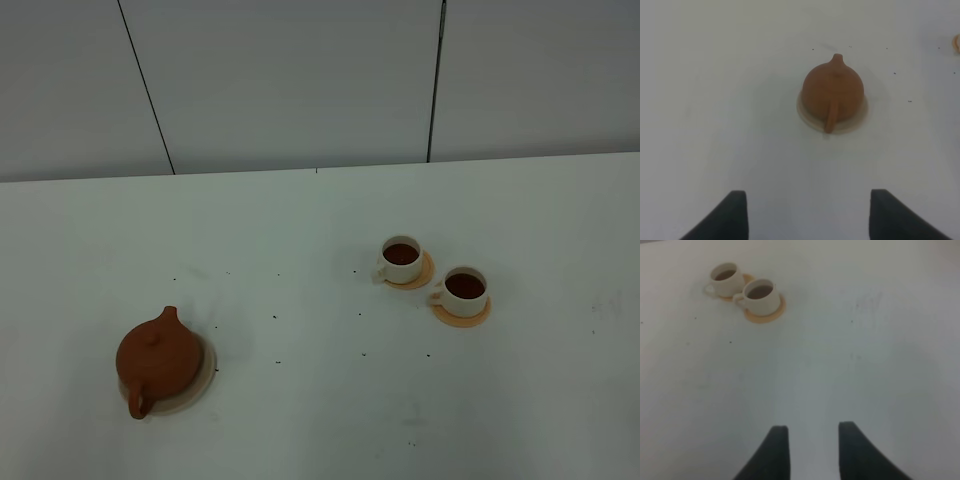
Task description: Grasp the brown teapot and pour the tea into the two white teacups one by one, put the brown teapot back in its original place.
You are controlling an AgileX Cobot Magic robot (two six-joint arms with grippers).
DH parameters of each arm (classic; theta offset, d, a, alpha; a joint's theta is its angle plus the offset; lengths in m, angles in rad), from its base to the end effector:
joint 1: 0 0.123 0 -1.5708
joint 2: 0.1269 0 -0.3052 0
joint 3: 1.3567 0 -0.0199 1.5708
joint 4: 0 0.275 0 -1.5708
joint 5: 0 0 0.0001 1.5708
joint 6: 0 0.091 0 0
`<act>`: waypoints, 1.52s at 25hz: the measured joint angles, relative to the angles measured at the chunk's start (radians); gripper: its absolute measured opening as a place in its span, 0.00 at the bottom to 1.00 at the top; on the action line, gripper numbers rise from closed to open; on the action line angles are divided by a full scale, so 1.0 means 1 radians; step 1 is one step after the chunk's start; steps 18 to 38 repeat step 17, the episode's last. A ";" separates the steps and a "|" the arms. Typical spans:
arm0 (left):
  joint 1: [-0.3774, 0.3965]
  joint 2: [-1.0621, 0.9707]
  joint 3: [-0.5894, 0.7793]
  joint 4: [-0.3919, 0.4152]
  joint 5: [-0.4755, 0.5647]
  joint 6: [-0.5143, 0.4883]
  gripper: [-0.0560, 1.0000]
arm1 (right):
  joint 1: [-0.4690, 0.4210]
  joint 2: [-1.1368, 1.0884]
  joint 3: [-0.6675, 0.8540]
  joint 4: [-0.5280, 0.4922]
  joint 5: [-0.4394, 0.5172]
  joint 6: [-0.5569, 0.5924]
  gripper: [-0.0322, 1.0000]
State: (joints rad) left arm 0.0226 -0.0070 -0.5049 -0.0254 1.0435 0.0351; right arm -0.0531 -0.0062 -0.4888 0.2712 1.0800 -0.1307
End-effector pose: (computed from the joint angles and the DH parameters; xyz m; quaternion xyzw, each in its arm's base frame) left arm -0.0050 -0.0021 0.2918 0.0057 0.8455 0.0027 0.5340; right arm -0.0048 0.0218 0.2865 -0.0392 0.8507 0.0880 0.5167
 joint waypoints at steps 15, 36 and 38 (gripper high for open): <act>0.000 0.000 0.000 0.000 0.000 0.000 0.61 | 0.000 0.000 0.000 0.000 0.000 0.000 0.26; 0.000 0.000 0.000 0.000 0.000 0.000 0.61 | 0.000 0.000 0.000 0.000 0.000 0.000 0.26; 0.000 0.000 0.000 0.000 0.000 0.000 0.61 | 0.000 0.000 0.000 0.000 0.000 0.000 0.26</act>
